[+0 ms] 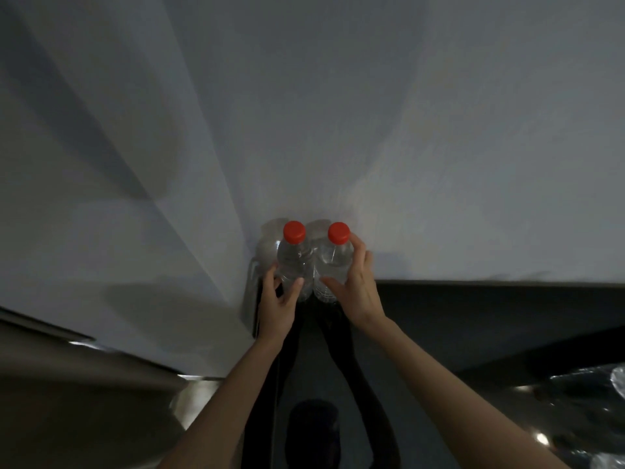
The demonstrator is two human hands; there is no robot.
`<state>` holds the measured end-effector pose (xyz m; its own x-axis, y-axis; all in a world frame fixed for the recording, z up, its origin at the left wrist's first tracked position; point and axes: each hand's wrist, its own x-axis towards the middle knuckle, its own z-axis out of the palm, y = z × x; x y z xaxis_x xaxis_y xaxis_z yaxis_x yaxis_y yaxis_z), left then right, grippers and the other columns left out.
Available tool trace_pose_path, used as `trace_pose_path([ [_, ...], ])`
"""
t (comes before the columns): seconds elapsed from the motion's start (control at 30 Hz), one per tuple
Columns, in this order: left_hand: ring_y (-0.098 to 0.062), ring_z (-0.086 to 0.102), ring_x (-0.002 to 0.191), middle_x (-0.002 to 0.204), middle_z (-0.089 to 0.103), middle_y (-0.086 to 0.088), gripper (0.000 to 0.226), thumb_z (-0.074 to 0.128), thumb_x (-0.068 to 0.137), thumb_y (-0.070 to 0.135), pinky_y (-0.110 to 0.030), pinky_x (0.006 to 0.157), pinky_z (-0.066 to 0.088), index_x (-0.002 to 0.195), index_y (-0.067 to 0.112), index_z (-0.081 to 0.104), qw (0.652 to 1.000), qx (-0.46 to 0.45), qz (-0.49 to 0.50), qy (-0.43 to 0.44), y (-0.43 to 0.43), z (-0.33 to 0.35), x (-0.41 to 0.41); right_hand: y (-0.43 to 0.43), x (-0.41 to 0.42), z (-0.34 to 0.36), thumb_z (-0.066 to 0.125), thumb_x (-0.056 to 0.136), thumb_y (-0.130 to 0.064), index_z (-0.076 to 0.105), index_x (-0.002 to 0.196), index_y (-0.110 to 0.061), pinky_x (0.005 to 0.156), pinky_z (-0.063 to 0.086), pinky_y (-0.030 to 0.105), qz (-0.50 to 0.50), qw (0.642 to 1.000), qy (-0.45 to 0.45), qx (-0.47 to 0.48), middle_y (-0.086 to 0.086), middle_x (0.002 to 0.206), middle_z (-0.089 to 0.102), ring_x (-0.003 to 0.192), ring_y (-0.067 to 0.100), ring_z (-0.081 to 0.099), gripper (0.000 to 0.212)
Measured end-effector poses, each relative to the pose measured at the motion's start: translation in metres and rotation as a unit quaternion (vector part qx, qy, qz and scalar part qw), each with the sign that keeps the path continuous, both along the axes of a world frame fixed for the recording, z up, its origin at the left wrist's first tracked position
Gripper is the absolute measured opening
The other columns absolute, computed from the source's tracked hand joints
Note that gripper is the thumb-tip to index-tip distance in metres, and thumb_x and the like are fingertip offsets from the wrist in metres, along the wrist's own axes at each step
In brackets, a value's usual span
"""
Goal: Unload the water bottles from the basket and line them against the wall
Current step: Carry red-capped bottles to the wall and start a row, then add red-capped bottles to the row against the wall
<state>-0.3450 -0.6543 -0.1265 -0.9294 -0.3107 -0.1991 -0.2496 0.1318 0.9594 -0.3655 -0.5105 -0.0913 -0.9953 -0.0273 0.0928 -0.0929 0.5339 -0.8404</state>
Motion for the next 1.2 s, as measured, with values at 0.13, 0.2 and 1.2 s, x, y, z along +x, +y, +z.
trace_pose_path([
  [0.13,0.003,0.049,0.111,0.134,0.053,0.005,0.053,0.059,0.096,0.024,-0.011,0.091,0.042,0.144,0.018,0.038,0.999,-0.004,-0.042,-0.007,0.000,0.018,0.003,0.006,-0.001,0.015,0.075,0.080,-0.010,0.024,0.143,-0.029,0.095,0.049,0.032,0.013,0.998,-0.051,-0.041,0.006,0.136,0.046,0.123,0.019,0.049,0.084],
  [0.2,0.000,0.054,0.115,0.127,0.057,0.016,0.045,0.053,0.098,0.029,-0.026,0.103,0.044,0.141,0.024,0.040,0.998,-0.027,-0.054,0.012,0.002,0.028,0.009,0.012,0.003,0.028,0.070,0.085,-0.012,0.024,0.145,-0.027,0.094,0.049,0.032,0.031,0.996,-0.077,-0.046,0.006,0.137,0.050,0.123,0.021,0.053,0.077],
  [1.2,-0.010,0.059,0.113,0.125,0.062,0.007,0.042,0.053,0.098,0.028,-0.021,0.085,0.047,0.139,0.022,0.050,0.845,-0.306,-0.313,0.306,0.107,0.202,0.294,0.180,0.397,0.171,0.063,0.090,-0.011,0.059,0.124,-0.017,0.092,0.051,0.044,-0.206,0.952,0.128,0.184,0.002,0.116,0.065,0.104,0.020,0.063,0.035],
])
